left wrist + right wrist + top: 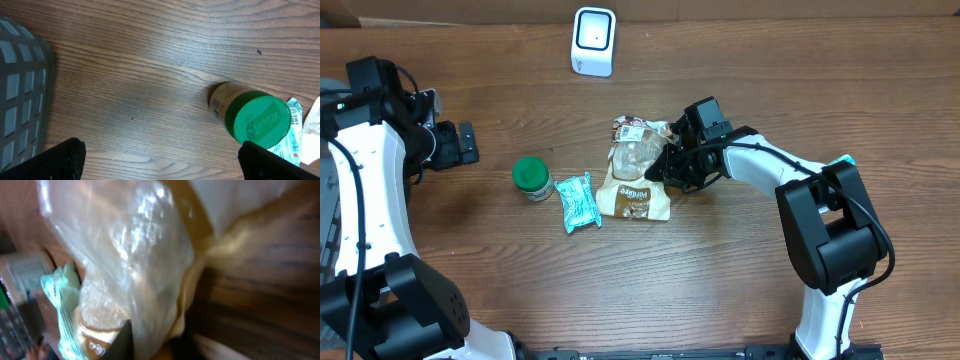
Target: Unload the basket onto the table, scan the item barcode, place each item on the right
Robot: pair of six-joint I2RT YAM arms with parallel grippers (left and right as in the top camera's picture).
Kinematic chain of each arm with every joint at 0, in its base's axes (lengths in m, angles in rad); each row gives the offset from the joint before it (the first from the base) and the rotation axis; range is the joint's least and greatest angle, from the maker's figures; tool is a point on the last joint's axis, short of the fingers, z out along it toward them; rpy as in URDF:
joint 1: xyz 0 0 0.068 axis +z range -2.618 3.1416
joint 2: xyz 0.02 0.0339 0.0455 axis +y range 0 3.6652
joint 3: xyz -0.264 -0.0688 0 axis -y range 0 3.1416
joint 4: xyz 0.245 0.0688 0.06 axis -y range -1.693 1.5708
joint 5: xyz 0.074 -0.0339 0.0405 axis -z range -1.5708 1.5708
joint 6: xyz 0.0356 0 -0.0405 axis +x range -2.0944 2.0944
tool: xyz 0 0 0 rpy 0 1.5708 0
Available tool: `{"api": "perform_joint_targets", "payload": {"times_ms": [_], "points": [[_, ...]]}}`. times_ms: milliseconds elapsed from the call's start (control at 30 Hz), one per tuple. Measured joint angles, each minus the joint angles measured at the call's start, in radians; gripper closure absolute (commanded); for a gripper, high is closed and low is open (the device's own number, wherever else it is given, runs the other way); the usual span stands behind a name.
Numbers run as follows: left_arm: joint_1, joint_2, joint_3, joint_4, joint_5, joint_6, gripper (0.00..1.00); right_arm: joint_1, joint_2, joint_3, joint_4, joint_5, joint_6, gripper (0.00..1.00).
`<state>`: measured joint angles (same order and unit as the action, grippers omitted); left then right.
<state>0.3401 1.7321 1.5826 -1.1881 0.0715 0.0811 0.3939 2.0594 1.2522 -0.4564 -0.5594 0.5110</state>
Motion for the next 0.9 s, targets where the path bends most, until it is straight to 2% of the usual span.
{"api": "perform_joint_targets", "payload": {"times_ms": [233,367,533,733,833,900], "points": [[0.0,0.0,0.0,0.0,0.0,0.0,0.0,-0.02,-0.005,0.013,-0.079,-0.002,-0.013,0.96],[0.0,0.0,0.0,0.0,0.0,0.0,0.0,-0.083,-0.058,0.027,-0.204,-0.018,-0.149,0.96],[0.0,0.0,0.0,0.0,0.0,0.0,0.0,-0.116,-0.204,0.087,-0.274,-0.018,-0.312,0.96],[0.0,0.0,0.0,0.0,0.0,0.0,0.0,-0.109,-0.512,0.154,-0.214,-0.02,-0.518,0.96],[0.0,0.0,0.0,0.0,0.0,0.0,0.0,-0.109,-0.543,0.154,-0.217,-0.054,-0.666,0.96],[0.0,0.0,0.0,0.0,0.0,0.0,0.0,-0.105,-0.543,0.154,-0.216,-0.061,-0.712,0.96]]}}
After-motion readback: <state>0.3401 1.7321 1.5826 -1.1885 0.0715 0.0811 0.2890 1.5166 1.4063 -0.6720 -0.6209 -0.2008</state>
